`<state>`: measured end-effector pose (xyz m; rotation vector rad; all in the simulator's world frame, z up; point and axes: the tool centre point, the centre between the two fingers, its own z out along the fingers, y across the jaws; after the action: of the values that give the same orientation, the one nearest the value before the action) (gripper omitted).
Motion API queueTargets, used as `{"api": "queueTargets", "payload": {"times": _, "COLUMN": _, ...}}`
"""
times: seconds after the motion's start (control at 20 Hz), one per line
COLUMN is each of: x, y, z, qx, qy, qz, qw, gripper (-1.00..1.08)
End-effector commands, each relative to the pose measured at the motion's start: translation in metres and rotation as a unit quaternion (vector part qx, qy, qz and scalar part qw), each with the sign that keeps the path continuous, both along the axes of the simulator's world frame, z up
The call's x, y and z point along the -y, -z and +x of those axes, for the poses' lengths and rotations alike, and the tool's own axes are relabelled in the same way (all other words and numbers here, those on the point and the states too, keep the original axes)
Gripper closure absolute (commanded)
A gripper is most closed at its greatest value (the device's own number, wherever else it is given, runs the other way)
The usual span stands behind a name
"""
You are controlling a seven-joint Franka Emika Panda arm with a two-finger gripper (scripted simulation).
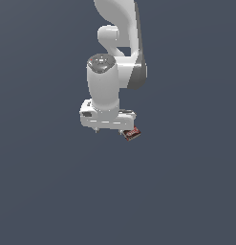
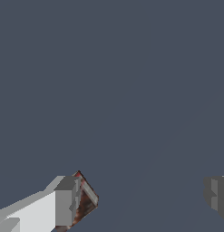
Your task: Pick up the object and move it to a goal position.
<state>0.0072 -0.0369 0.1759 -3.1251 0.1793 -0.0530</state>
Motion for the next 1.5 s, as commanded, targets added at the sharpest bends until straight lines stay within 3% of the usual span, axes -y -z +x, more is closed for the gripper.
{"api": "queueTargets", "payload": {"times": 0.0, "x": -0.003, "y": 0.003, "z": -0.001, "qx": -0.001, "qy": 0.009, "qz": 0.001, "qw": 1.0000, "gripper": -0.92}}
{"api": "queueTargets", "payload": {"times": 0.4, "x": -0.020, "y": 0.017, "z": -0.010, "qx": -0.003, "qy": 0.062, "qz": 0.003, "qw": 0.9981, "gripper": -0.92}}
{"api": "queueTargets", "payload": {"times": 0.75, "x": -0.041, "y": 0.037, "z": -0.023, "qx": -0.007, "qy": 0.134, "qz": 0.006, "qw": 0.9909, "gripper": -0.92}}
{"api": "queueTargets", "payload": {"times": 1.1, "x": -0.062, "y": 0.056, "z": -0.039, "qx": -0.011, "qy": 0.210, "qz": 0.008, "qw": 0.9776, "gripper": -0.92}}
{"api": "queueTargets", "payload": {"times": 1.45, "x": -0.081, "y": 0.074, "z": -0.057, "qx": -0.014, "qy": 0.285, "qz": 0.008, "qw": 0.9583, "gripper": -0.92}}
